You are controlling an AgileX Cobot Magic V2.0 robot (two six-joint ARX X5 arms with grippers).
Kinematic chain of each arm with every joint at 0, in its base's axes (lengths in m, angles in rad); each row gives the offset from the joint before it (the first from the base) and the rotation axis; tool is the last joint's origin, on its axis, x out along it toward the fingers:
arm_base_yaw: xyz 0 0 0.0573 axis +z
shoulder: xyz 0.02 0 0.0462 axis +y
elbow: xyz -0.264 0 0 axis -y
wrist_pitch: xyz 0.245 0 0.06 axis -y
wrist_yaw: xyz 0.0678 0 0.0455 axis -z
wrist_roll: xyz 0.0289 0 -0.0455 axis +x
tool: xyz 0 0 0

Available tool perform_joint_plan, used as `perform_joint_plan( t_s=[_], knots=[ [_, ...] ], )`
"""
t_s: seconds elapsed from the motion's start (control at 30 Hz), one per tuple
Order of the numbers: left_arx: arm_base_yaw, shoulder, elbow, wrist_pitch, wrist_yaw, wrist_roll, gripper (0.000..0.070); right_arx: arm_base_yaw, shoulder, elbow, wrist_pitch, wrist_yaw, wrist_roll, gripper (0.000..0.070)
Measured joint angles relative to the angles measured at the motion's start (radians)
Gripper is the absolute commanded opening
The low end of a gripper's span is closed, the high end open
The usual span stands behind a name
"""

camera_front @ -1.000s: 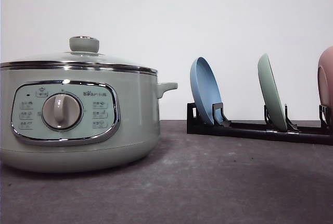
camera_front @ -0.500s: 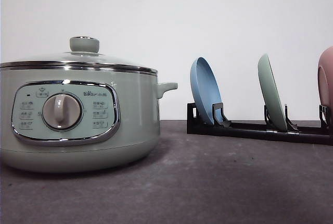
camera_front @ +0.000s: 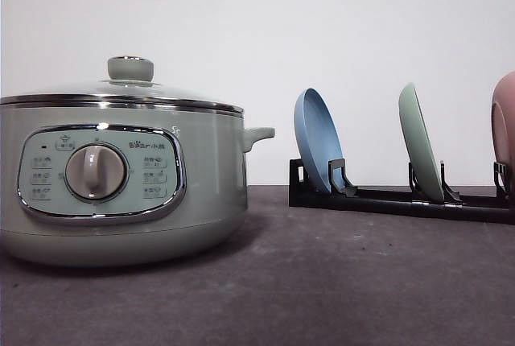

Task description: Transfer potato from steamer to green plate

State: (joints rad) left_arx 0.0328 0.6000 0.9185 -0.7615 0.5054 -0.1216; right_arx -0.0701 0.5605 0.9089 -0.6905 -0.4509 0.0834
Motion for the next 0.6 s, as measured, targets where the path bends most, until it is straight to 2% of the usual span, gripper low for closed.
perform_joint_plan(
  t_s=[0.17,0.37,0.43,0.47,0.5,0.53,0.6],
  knots=[
    [-0.046,0.06,0.071,-0.108,0.018,0.076,0.0002,0.042,0.087,0.093,-0.137,-0.019,-0.075,0.0],
    [-0.101,0.066,0.088,-0.121,0.018,0.116,0.0007,0.102,0.139,0.139,-0.261,-0.021,-0.121,0.0],
    [-0.112,0.066,0.088,-0.121,0.018,0.122,0.0071,0.114,0.141,0.14,-0.271,-0.02,-0.128,0.0006],
    [-0.115,0.066,0.088,-0.121,0.018,0.123,0.0129,0.116,0.141,0.14,-0.27,-0.02,-0.129,0.0037],
    [-0.117,0.066,0.088,-0.121,0.018,0.124,0.0199,0.117,0.141,0.14,-0.27,-0.02,-0.131,0.0099],
    [-0.118,0.067,0.088,-0.121,0.018,0.124,0.0277,0.118,0.14,0.14,-0.27,-0.019,-0.132,0.0186],
    [-0.119,0.067,0.088,-0.121,0.018,0.125,0.0427,0.118,0.139,0.14,-0.27,-0.02,-0.132,0.0406]
  ],
)
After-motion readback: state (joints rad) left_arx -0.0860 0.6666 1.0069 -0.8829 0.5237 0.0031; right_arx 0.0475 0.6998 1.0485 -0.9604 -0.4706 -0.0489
